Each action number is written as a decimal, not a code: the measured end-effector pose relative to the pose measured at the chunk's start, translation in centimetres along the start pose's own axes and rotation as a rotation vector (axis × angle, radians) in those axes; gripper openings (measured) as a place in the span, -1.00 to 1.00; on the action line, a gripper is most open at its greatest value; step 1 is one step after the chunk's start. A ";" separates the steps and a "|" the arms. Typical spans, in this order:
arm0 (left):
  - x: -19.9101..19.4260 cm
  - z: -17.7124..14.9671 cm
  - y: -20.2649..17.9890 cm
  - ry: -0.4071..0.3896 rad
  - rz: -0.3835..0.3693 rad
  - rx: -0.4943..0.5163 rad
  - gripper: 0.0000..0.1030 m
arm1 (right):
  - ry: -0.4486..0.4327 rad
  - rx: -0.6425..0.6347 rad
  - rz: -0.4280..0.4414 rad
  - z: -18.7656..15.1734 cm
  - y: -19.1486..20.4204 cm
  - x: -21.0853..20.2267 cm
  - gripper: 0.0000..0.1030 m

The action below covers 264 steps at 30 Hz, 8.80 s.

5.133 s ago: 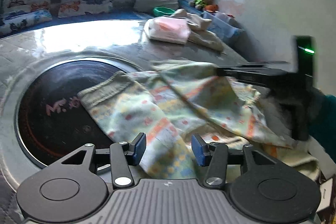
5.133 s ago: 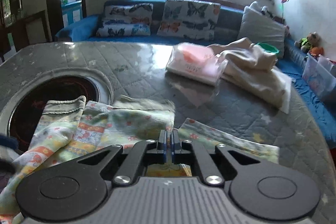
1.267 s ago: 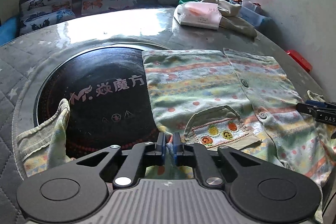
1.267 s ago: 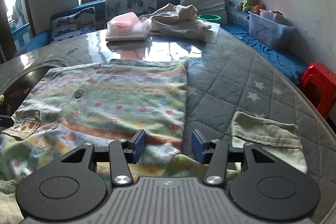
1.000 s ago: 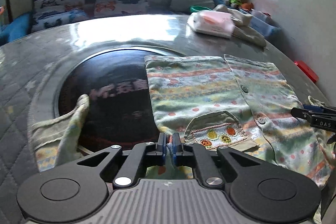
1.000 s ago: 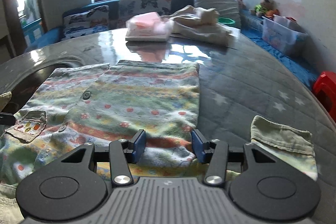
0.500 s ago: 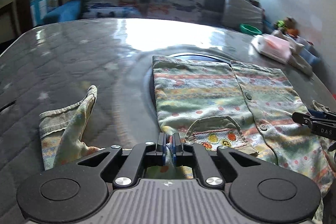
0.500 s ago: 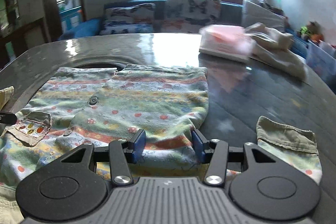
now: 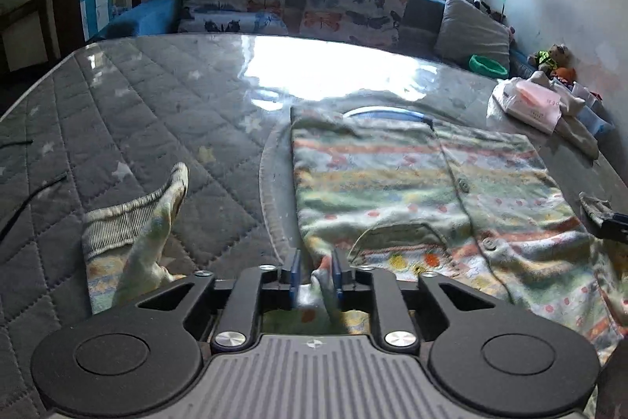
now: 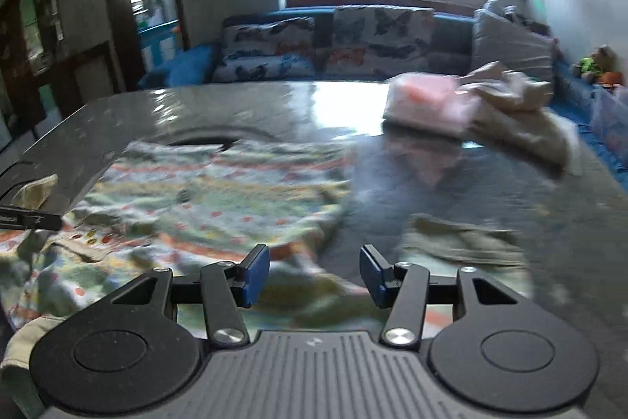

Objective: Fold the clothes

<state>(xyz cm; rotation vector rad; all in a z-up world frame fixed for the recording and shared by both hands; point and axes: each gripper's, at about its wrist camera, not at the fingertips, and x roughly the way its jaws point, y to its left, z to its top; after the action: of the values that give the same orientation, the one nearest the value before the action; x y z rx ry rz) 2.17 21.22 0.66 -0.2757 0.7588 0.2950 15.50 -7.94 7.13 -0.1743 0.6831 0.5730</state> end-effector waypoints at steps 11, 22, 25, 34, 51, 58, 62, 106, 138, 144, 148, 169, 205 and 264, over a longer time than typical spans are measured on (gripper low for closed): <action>-2.0 -0.8 -8.1 0.007 -0.182 0.167 0.28 | 0.090 0.046 -0.088 0.9 -3.1 4.6 -0.25; -1.0 -3.4 -15.6 0.068 -0.349 0.351 0.65 | 0.027 -0.008 -0.203 -0.7 -3.7 1.4 -0.97; -0.4 -4.2 -16.4 0.092 -0.364 0.389 0.65 | -0.042 0.011 -0.264 -1.5 -5.0 -1.9 -0.97; 0.0 -5.6 -16.8 0.119 -0.386 0.457 0.65 | -0.043 0.185 -0.454 -6.8 -10.4 -8.4 -0.92; -0.8 -7.6 -17.8 0.101 -0.368 0.547 0.76 | 0.074 0.009 -0.150 1.1 -3.7 3.6 -0.40; -0.7 -7.6 -17.7 0.098 -0.383 0.552 0.83 | 0.099 -0.038 -0.197 0.1 -3.5 4.0 -0.93; -0.7 -7.7 -17.7 0.096 -0.388 0.555 0.85 | 0.018 -0.072 -0.263 -0.6 -4.1 0.7 -0.95; -1.9 -7.7 -16.5 0.075 -0.445 0.531 0.86 | -0.030 0.120 -0.221 -4.6 -9.4 -2.8 0.14; -0.2 0.1 11.1 -0.079 0.259 -0.140 -0.16 | 0.022 0.146 -0.227 -6.4 -7.8 -1.5 0.70; -0.8 -0.8 10.8 -0.106 0.263 -0.160 -0.81 | 0.020 0.149 -0.229 -6.4 -7.7 -1.5 0.73; -3.2 -1.5 11.1 -0.147 0.366 -0.213 -0.82 | 0.019 0.150 -0.227 -6.5 -7.7 -1.5 0.76; -5.6 -5.4 12.8 -0.087 0.640 -0.267 -0.73 | 0.015 0.150 -0.223 -6.7 -7.8 -0.9 1.00; -2.2 -3.4 2.5 -0.042 0.166 -0.057 -0.56 | 0.002 0.154 -0.220 -6.8 -7.8 -1.0 1.00; -8.6 -8.6 -7.3 -0.060 -0.391 0.402 -0.40 | 0.131 -0.304 0.389 -4.5 11.4 -6.8 -0.91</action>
<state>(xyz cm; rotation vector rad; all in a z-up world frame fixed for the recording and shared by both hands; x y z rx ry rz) -6.56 10.09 1.84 -0.0298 0.6715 -0.2187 2.48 -2.89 8.40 -0.3691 0.7598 1.0465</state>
